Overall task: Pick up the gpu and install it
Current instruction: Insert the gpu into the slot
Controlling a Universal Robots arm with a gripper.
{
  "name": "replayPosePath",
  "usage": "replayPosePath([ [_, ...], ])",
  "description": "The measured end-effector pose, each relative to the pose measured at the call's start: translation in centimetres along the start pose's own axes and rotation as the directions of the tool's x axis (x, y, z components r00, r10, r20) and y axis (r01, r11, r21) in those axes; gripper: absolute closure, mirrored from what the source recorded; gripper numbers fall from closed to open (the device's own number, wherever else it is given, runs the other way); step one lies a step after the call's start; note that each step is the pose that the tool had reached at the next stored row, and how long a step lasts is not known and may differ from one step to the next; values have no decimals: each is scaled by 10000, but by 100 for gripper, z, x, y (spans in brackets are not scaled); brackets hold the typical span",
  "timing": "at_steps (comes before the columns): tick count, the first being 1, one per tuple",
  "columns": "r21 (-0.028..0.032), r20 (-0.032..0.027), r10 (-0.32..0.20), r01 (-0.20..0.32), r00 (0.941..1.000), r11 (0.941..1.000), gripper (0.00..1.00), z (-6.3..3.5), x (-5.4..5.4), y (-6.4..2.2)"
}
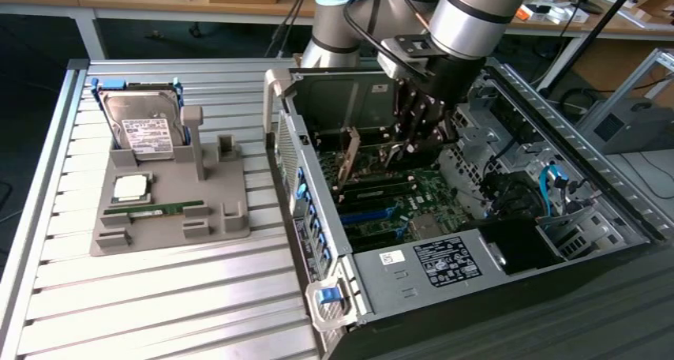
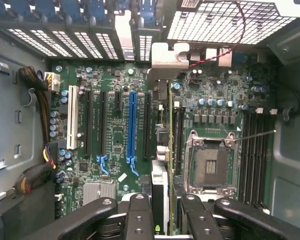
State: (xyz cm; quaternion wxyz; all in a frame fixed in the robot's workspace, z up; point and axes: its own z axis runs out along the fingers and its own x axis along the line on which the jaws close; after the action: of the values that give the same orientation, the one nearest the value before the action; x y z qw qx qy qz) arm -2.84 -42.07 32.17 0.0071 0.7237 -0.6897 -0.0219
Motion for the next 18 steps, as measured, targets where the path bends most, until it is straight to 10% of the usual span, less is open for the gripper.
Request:
replayPosePath([
  [18,0,0,0,0,10000,10000,73,63,39,2],
])
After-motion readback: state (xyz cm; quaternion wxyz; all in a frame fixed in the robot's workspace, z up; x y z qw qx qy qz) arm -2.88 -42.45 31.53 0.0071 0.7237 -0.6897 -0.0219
